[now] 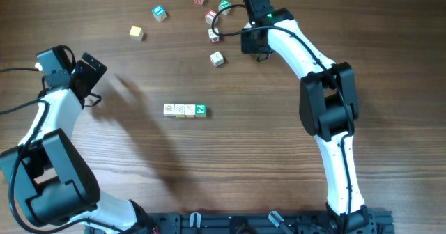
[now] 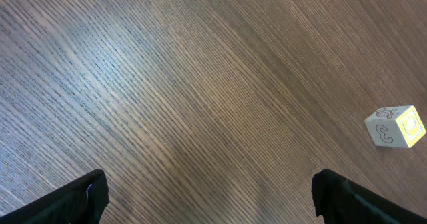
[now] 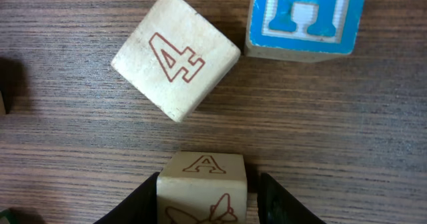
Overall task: Form a horizontal line
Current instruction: 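Grasp the white A block with the right gripper and lift it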
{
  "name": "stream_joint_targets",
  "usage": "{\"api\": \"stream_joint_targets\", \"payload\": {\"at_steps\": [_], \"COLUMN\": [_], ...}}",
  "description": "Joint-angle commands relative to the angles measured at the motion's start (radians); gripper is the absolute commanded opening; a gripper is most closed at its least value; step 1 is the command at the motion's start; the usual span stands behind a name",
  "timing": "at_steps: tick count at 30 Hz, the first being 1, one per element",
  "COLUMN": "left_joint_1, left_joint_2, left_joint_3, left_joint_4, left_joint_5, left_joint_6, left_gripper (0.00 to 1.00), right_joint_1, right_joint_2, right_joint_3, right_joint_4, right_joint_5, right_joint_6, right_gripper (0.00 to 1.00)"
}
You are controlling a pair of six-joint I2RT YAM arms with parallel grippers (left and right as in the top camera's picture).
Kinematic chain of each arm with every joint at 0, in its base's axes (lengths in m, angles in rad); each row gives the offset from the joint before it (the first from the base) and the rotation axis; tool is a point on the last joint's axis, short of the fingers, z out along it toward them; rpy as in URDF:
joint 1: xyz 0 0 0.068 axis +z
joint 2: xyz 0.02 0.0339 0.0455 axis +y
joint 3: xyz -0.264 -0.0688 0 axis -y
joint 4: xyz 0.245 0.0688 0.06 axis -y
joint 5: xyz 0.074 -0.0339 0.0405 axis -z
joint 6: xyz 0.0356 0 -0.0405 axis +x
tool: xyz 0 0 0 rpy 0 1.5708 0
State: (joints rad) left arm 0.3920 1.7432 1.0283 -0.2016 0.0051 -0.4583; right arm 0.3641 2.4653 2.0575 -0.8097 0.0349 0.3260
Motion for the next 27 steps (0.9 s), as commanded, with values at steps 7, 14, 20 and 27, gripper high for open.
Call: {"api": "stream_joint_targets", "payload": {"at_steps": [7,14,20,27], "left_joint_1": [0.004,0.004,0.004,0.004], "left_joint_2": [0.007,0.007,0.007,0.007], "left_joint_3": [0.009,0.009,0.009,0.009], "left_joint_4": [0.003,0.003,0.003,0.003], "left_joint_5": [-0.007,-0.006,-0.006,-0.006], "left_joint_6": [0.002,0.002,0.002,0.002], "left_gripper": [1.00,1.00,1.00,1.00], "right_joint_1": [-0.001,-0.003,-0.002,0.002], "right_joint_2": [0.020,-0.049,-0.196,-0.223], "right_joint_3": [-0.006,0.019,0.019,0.009], "right_joint_4": [-0.010,-0.022,-0.125,-0.401], "right_joint_5": [0.018,0.018,-0.023,-0.227], "right_joint_6": [0.042,0.036,0.041,0.042], "right_gripper": [0.31,0.30,0.29,0.24]}}
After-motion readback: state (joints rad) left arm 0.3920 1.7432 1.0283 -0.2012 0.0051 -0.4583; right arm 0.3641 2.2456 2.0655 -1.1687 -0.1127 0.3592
